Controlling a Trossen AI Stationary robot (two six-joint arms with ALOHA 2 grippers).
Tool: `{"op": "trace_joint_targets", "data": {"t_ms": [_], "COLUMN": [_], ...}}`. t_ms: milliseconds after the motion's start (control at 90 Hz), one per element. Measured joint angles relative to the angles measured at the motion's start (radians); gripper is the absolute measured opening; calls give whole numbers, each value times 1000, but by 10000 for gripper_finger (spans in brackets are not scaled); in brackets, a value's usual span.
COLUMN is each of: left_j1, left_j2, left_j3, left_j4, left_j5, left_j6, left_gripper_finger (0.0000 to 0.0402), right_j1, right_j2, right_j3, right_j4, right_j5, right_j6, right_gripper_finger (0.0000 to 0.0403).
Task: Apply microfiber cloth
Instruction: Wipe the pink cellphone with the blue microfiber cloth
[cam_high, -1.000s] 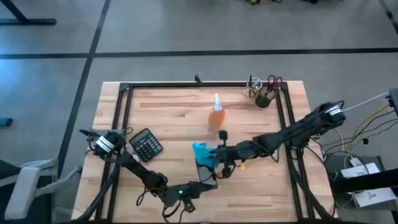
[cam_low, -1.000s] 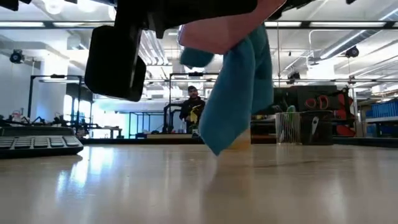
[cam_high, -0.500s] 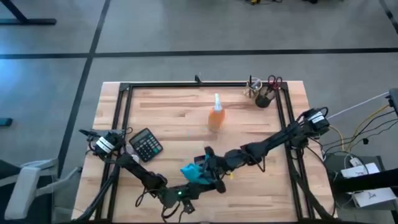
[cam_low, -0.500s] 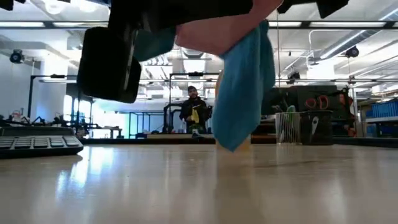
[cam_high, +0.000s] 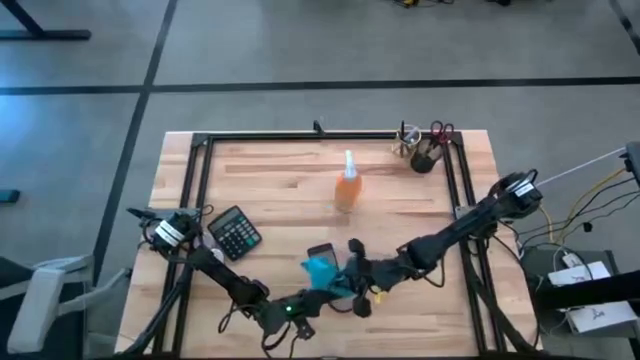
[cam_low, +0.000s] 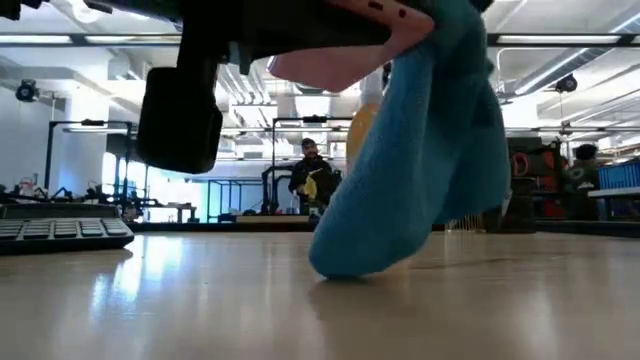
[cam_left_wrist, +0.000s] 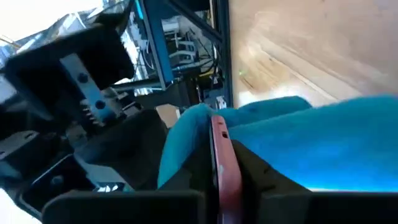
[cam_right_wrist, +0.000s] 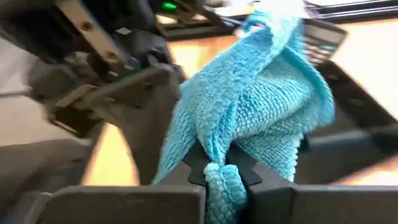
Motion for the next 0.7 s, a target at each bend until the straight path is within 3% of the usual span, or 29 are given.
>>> {"op": "trace_joint_targets", "data": {"t_ms": [222, 556, 700], "left_j1": [-8, 0, 16], "left_j2": [0, -30, -143], "left_j3": [-6, -65, -114], "left_j4": [25, 134, 141], "left_j5": [-40, -79, -85], "left_j6": [-142, -335, -559], "left_gripper_finger": [14, 12, 12], "right_j1": [36, 115, 132], "right_j2": [2, -69, -71], "right_j3": [-1, -7, -7], "right_j4": [-40, -287, -281], "right_j5": [100, 279, 344], "right_j6": [17, 189, 181], "right_gripper_finger": [0, 0, 0]}}
